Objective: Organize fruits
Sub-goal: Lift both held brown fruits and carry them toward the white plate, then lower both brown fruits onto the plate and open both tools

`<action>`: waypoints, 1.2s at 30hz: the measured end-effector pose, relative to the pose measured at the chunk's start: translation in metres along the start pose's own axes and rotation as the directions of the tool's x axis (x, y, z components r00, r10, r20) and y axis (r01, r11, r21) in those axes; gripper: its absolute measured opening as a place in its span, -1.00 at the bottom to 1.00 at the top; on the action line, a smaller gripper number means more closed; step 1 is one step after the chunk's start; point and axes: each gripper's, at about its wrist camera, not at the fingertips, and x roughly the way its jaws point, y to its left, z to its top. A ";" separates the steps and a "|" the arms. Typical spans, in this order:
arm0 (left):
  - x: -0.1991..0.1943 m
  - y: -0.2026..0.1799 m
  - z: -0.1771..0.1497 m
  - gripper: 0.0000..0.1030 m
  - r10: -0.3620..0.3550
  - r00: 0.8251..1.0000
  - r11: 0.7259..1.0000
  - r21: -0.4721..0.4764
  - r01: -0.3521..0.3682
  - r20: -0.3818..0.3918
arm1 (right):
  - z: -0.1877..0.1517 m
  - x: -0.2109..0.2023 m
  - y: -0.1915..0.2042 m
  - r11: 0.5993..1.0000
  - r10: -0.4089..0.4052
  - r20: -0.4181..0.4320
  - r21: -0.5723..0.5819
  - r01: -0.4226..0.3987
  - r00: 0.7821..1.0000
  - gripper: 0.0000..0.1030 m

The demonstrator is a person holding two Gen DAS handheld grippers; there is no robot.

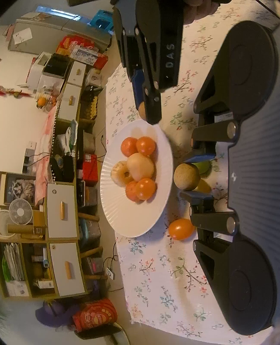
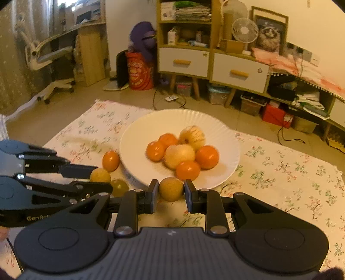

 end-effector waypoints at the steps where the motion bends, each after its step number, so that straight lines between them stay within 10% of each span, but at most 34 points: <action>1: 0.002 0.001 0.002 -0.79 0.003 1.000 1.000 -0.009 -0.003 0.000 | 0.002 0.000 -0.003 1.000 -0.003 0.004 0.008 0.003 1.000 -0.55; 36: 0.057 -0.006 0.026 -0.78 0.010 1.000 0.998 -0.057 -0.011 -0.021 | 0.008 0.044 -0.055 0.975 -0.015 -0.009 0.223 0.017 1.000 -0.55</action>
